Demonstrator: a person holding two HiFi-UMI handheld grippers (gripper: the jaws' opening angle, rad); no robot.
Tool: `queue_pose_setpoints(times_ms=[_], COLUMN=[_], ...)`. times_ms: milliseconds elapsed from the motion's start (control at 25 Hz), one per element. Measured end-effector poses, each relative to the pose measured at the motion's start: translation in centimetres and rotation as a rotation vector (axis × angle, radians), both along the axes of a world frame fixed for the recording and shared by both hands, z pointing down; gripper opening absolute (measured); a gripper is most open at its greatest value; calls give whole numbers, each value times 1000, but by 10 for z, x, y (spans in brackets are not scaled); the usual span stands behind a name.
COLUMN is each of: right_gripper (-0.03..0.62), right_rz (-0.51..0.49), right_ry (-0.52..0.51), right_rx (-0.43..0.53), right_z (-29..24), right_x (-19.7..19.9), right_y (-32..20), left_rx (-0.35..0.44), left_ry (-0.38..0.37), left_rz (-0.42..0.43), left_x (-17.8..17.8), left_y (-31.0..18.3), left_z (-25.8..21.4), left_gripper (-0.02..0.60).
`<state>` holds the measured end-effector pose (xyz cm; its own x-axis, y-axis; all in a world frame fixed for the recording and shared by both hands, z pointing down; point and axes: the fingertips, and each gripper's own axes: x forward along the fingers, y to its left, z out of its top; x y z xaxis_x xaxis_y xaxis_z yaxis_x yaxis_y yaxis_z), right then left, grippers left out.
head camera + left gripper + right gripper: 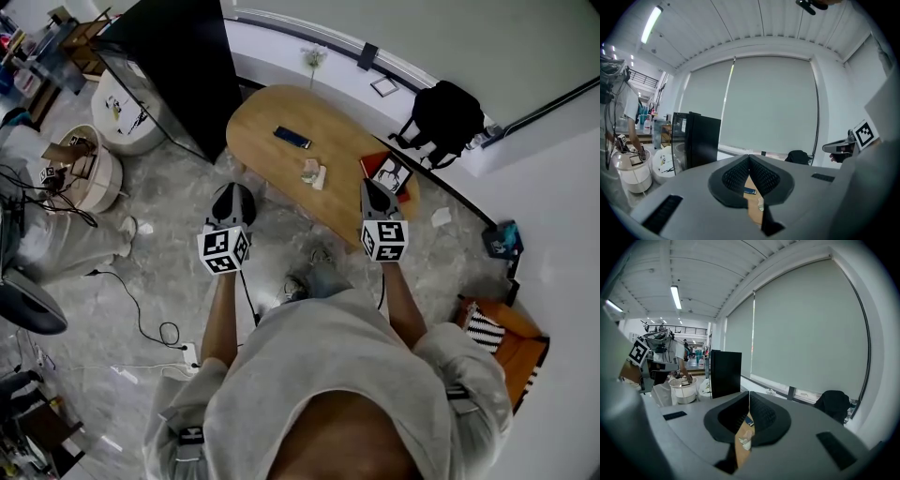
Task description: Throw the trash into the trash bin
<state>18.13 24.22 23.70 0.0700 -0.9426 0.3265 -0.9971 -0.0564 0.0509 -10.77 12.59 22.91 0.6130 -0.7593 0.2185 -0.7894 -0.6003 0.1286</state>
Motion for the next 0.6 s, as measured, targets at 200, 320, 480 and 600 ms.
queue_pose_setpoints(times_ms=[200, 320, 480, 600], right_gripper=[31, 31, 31, 31], right_rz=[-25, -46, -96, -139], right_ry=[-14, -31, -53, -68], right_rx=[-11, -17, -23, -25], right_z=[13, 21, 30, 31], right_x=[7, 13, 21, 26], right_y=[-27, -52, -93, -128], left_rx=[-17, -22, -31, -38], left_ry=[-14, -28, -49, -61], left_rz=[-6, -22, -67, -112], left_x=[11, 18, 23, 25], left_y=[-15, -30, -55, -75], left_z=[11, 15, 16, 15], left_gripper=[18, 18, 18, 18])
